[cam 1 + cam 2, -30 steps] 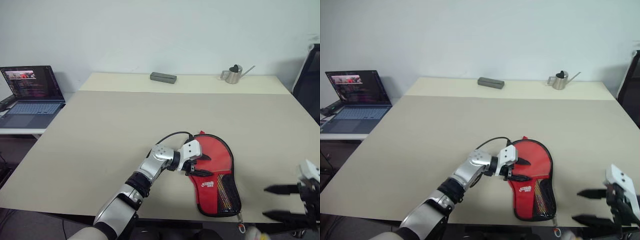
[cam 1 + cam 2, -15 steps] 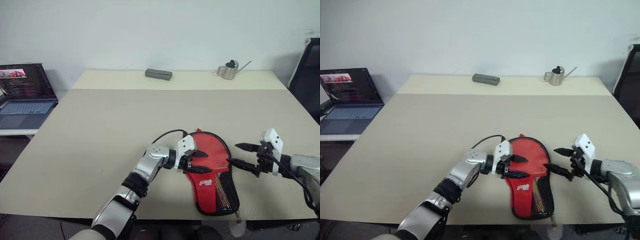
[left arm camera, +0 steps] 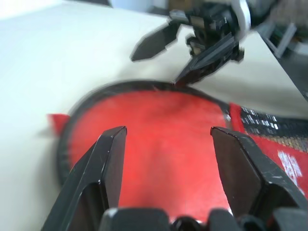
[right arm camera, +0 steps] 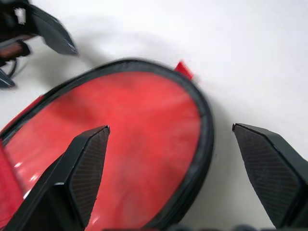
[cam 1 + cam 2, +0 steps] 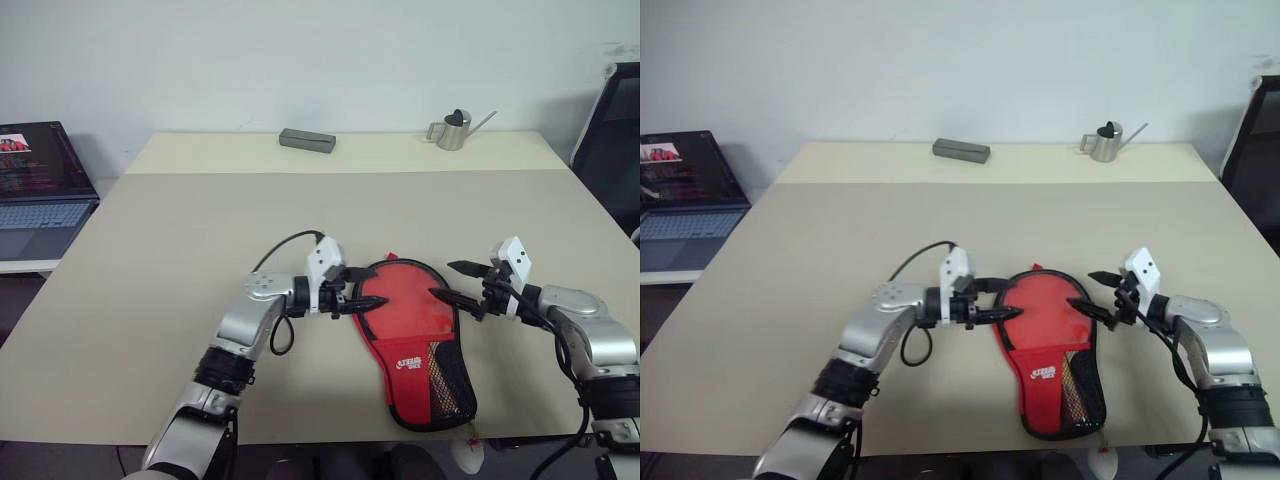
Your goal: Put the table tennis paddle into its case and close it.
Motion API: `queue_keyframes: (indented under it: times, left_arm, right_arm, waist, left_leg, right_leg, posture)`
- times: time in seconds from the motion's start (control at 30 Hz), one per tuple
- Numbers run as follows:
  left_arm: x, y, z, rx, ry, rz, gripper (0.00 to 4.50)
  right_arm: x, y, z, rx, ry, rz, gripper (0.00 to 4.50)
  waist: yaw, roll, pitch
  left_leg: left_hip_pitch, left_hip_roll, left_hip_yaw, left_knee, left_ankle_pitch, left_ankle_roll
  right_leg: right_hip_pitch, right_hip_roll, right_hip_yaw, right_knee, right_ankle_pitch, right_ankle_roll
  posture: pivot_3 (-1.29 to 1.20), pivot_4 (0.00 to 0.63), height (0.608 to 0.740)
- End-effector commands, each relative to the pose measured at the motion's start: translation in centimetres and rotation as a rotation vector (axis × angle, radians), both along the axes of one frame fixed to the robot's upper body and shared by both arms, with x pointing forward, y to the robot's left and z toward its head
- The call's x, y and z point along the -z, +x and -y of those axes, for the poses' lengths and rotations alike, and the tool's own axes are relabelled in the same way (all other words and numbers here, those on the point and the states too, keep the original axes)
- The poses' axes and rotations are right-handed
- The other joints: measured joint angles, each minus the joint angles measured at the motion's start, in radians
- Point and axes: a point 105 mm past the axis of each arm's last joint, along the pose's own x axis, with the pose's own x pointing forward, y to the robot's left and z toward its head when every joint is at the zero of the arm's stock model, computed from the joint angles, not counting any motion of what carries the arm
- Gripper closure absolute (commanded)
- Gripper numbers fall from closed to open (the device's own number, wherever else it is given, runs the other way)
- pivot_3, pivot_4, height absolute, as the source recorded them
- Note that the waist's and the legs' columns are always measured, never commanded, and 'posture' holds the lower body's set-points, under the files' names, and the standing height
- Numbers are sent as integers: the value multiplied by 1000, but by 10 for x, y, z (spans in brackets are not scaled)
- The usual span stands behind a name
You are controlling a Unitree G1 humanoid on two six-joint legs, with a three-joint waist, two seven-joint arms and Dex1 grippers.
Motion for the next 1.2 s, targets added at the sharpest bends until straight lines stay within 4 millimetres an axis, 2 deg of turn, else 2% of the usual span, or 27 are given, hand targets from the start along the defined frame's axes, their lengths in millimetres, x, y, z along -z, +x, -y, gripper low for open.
queue_keyframes:
  times: [0.03, 0.1, 0.2, 0.33, 0.5, 0.73, 0.9, 1.2]
  left_arm:
    - [-29, 3, -27, -124, -61, 79, 1447]
    - [-33, 3, -51, -224, -56, 100, 1447]
    - [-35, 2, -71, -329, -40, 120, 1447]
    - [-38, -6, -111, -514, -45, 146, 1447]
    - [-36, -12, -131, -650, 1, 173, 1447]
    - [-43, -4, -137, -740, 15, 216, 1447]
    - [-47, 5, -128, -750, 14, 230, 1447]
    - [-41, 14, -129, -797, 10, 212, 1447]
  right_arm:
    - [-15, 5, 2, -35, 33, 58, 21]
    - [-21, 9, 6, -34, 74, 63, 21]
    - [-29, 15, 16, -29, 110, 66, 21]
    - [-41, 29, 23, -10, 99, 93, 21]
    - [-50, 49, 38, 54, 64, 126, 21]
    - [-55, 59, 52, 99, 36, 127, 21]
    - [-64, 64, 72, 173, 16, 142, 21]
    - [-70, 66, 80, 203, -21, 155, 21]
  waist:
    - [0, 1, 0]
    - [-3, 1, 1]
    - [-4, 2, 1]
    - [-4, 2, 2]
    - [-3, 3, 3]
    - [1, 3, 3]
    - [0, 3, 3]
    - [-6, 4, 4]
  left_leg:
    - [0, 0, 0, 0, 0, 0]
    - [0, 0, 0, 0, 0, 0]
    - [0, 0, 1, 0, 0, 0]
    - [0, 1, 1, 0, 0, 0]
    - [0, 2, 3, 0, 0, 0]
    - [0, 1, 4, 0, 0, 0]
    - [0, 1, 5, 0, 0, 0]
    - [0, 3, 8, 0, 0, 0]
  right_leg:
    - [0, 0, 0, 0, 0, 0]
    - [0, 0, 0, 0, 0, 0]
    - [-1, 0, 1, 0, 0, -1]
    - [-1, 0, 2, 0, 1, -2]
    - [-1, 0, 2, 0, 1, -3]
    - [-2, -1, 2, 0, 2, -3]
    - [-2, -1, 3, 0, 2, -3]
    - [-3, -1, 5, 1, 2, -3]
  posture:
    - [0, 150, 740]
    - [0, 150, 740]
    - [0, 150, 740]
    - [0, 150, 740]
    - [0, 150, 740]
    - [0, 150, 740]
    - [0, 150, 740]
    - [0, 150, 740]
